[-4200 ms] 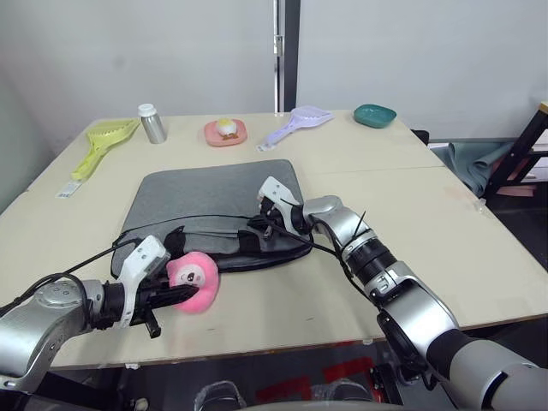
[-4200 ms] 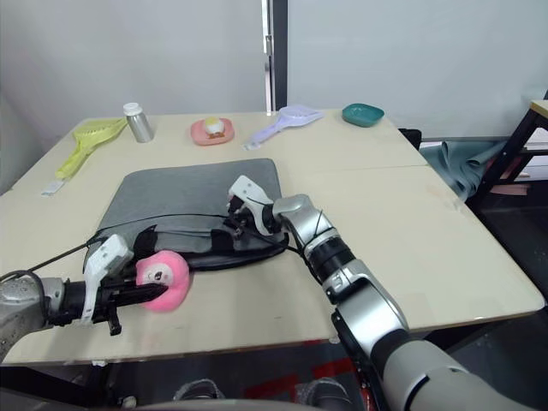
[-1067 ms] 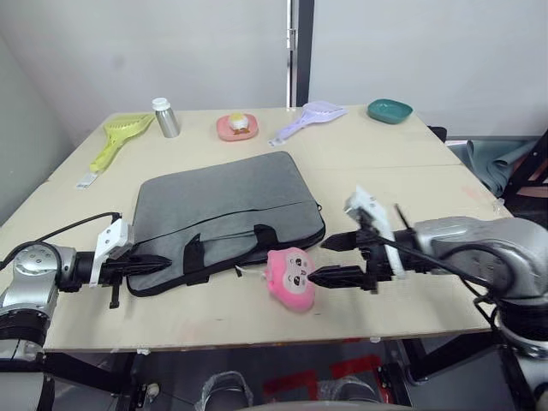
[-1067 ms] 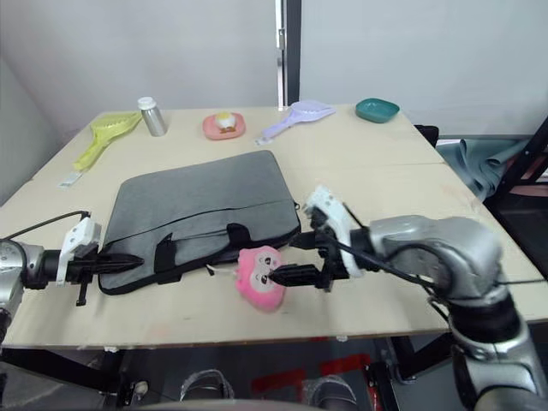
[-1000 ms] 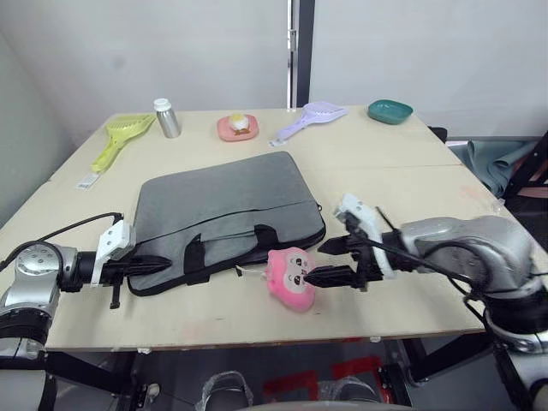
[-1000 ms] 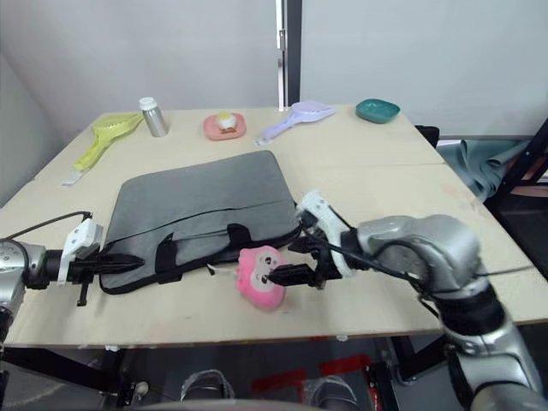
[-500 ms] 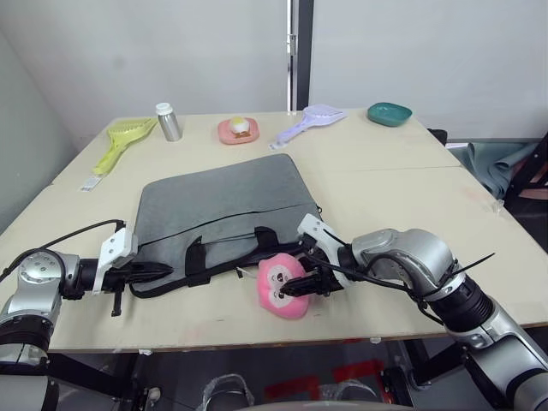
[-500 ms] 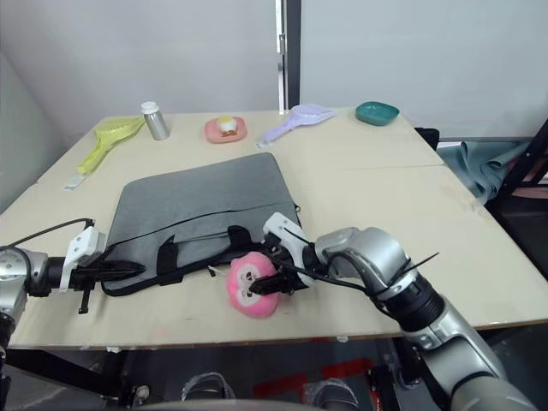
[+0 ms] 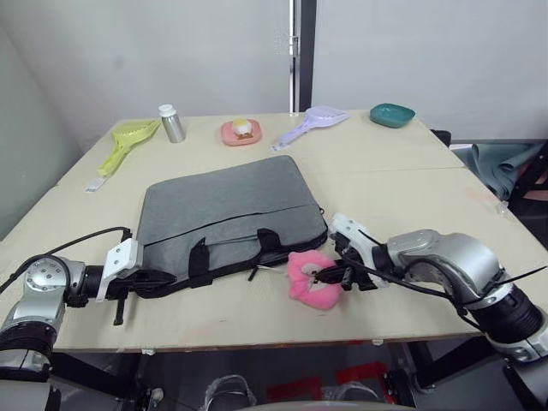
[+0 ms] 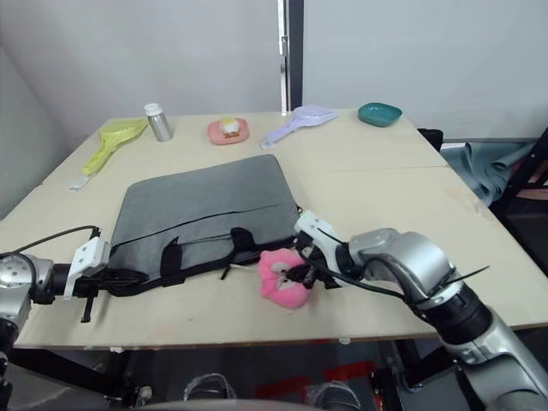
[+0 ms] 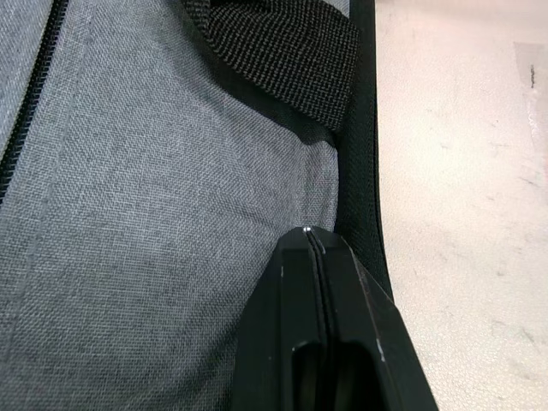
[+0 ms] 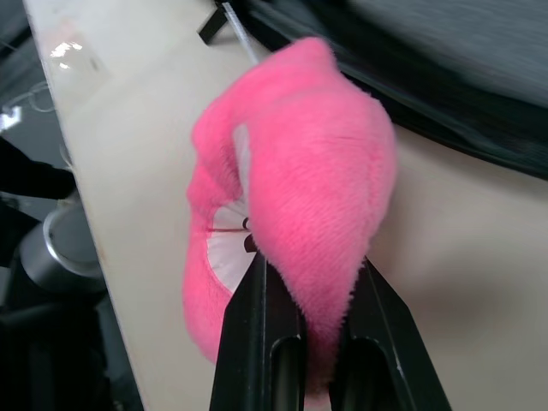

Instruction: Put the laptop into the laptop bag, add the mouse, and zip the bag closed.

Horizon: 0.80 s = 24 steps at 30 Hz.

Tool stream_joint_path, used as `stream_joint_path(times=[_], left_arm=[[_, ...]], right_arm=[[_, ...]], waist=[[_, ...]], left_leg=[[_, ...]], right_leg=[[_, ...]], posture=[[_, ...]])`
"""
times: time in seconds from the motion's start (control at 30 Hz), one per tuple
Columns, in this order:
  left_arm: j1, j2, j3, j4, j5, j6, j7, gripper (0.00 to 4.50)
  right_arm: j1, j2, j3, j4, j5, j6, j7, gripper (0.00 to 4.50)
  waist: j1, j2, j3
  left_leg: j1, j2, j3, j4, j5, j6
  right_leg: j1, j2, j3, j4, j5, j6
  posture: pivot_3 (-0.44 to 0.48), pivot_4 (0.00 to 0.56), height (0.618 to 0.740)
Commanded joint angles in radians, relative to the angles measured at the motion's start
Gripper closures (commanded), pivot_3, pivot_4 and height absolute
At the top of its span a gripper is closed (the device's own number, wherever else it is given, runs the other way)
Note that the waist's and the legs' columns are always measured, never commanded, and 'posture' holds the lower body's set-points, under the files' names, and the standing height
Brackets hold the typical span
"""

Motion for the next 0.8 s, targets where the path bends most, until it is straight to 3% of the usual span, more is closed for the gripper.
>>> stream_joint_path(times=[0.03,0.23,0.27,0.37,0.53,0.8], left_arm=[[0.025,-0.021,-0.081,0.124,0.112,0.064,0.019,4.50],[-0.004,-0.031,-0.082,0.181,0.108,0.213,0.018,4.50],[-0.005,-0.031,-0.085,0.187,0.112,0.220,0.017,4.50],[-0.003,-0.033,-0.092,0.197,0.122,0.234,0.016,4.50],[-0.002,-0.044,-0.085,0.197,0.113,0.256,0.019,4.50],[0.011,-0.047,-0.094,0.179,0.119,0.265,0.007,4.50]], right_arm=[[0.002,-0.036,-0.032,-0.010,-0.029,-0.026,0.010,4.45],[0.017,-0.125,-0.050,0.041,-0.072,-0.098,0.065,4.45],[0.019,-0.139,-0.057,0.058,-0.078,-0.117,0.077,4.45],[0.013,-0.177,-0.058,0.125,-0.121,-0.175,0.105,4.45],[-0.025,-0.219,-0.051,0.270,-0.220,-0.274,0.141,4.45],[-0.187,-0.172,-0.005,0.570,-0.436,-0.458,0.115,4.45]], waist=[[0.000,0.004,-0.002],[-0.003,0.009,-0.005],[-0.005,0.009,-0.006],[-0.009,0.009,-0.006],[-0.013,0.011,-0.006],[-0.022,0.011,-0.006]], left_leg=[[0.000,0.000,0.000,0.000,0.000,0.000],[0.002,0.000,0.000,-0.002,0.000,0.000],[0.005,-0.001,0.001,-0.003,0.000,0.000],[0.014,-0.003,0.003,-0.008,0.000,0.000],[0.015,-0.005,0.003,-0.009,0.000,0.000],[0.015,-0.015,0.005,-0.011,-0.001,0.001]], right_leg=[[0.000,0.000,0.000,0.000,0.000,0.000],[0.000,-0.002,0.000,0.001,-0.003,0.005],[0.001,-0.002,0.001,0.001,-0.008,0.014],[0.005,-0.002,0.004,0.002,-0.008,0.015],[0.006,-0.003,0.006,0.000,-0.009,0.015],[0.005,-0.007,0.009,-0.002,-0.009,0.018]], posture=[[0.000,0.150,0.740],[0.000,0.150,0.740],[0.000,0.150,0.740],[0.000,0.150,0.740],[0.000,0.150,0.740],[0.000,0.150,0.740]])
